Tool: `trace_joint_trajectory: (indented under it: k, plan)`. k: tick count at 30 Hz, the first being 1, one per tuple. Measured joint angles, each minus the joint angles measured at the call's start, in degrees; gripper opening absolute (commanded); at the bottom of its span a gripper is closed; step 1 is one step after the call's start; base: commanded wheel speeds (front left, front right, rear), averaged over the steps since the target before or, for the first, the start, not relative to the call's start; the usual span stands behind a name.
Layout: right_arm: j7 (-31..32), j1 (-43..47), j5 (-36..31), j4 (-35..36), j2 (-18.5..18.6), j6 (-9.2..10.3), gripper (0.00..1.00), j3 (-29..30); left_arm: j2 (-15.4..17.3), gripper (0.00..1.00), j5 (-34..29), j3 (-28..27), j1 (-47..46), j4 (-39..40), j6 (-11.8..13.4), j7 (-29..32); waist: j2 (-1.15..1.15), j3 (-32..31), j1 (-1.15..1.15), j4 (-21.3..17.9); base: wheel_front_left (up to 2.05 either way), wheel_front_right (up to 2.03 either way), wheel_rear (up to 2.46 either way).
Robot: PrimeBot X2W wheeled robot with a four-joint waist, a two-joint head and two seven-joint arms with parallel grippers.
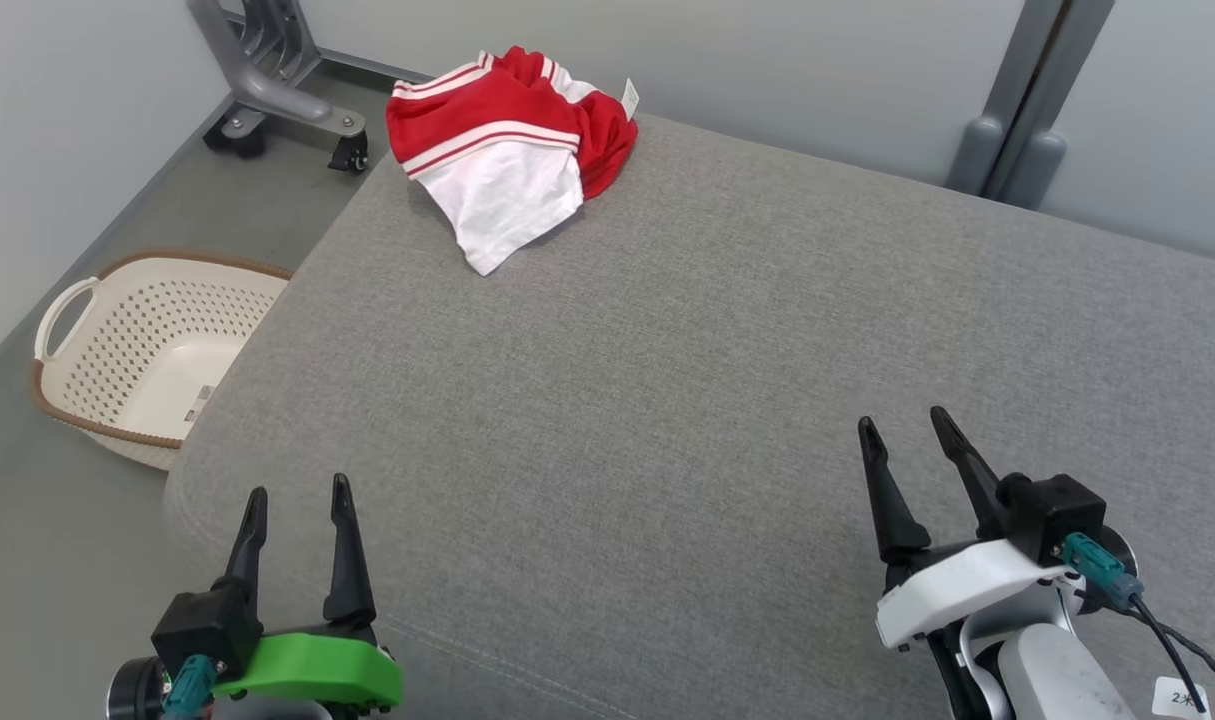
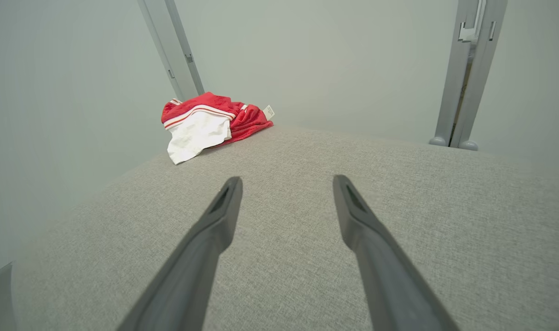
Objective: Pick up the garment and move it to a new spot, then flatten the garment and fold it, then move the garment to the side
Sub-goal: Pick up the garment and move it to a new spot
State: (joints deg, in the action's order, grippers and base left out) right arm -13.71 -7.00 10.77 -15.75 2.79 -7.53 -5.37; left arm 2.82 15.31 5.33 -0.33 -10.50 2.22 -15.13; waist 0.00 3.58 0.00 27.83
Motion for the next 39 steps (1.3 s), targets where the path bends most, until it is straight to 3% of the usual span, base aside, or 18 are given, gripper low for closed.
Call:
trace_joint_trajectory:
  k: [9, 16, 21, 25, 32, 39]
  plan:
    - [-0.5, -0.4, -2.5, 3.2, 0.0, 0.0, 1.0, 0.9, 0.7, 1.0, 1.3, -3.1, -1.1, 2.0, 0.1, 0.0, 0.0, 0.6, 0.0, -1.3, 0.0, 0.0, 0.0]
    - [0.4, -2.0, -5.5, 7.1, 0.0, 0.0, 1.0, 1.7, 8.9, 1.0, -1.1, -5.6, -15.8, 1.8, -1.5, 2.2, 0.0, 3.8, 0.0, -5.3, 0.0, 0.0, 0.0]
    - [2.7, -3.5, -8.3, 11.7, 0.0, 0.0, 1.0, 2.3, 15.9, 1.0, -1.1, -7.2, -31.1, -3.4, -3.8, 9.6, 0.0, 7.7, 0.0, -8.1, 0.0, 0.0, 0.0]
    - [4.6, -4.7, -11.1, 16.3, 0.0, 0.0, 1.0, 2.7, 19.1, 1.0, 0.9, -7.9, -42.1, -10.7, -5.3, 16.1, 0.0, 11.8, 0.0, -10.3, 0.0, 0.0, 0.0]
    - [7.1, -5.4, -14.1, 23.0, 0.0, 0.0, 1.0, 4.6, 20.1, 1.0, 2.1, -3.7, -53.3, -21.0, -8.3, 21.7, 0.0, 20.2, 0.0, -13.6, 0.0, 0.0, 0.0]
    - [8.1, -6.4, -14.9, 27.5, 0.2, 0.0, 1.0, 5.2, 18.7, 1.0, 3.3, 1.0, -56.2, -31.4, -9.3, 24.1, 0.0, 28.1, 0.01, -16.3, 0.0, 0.0, 0.0]
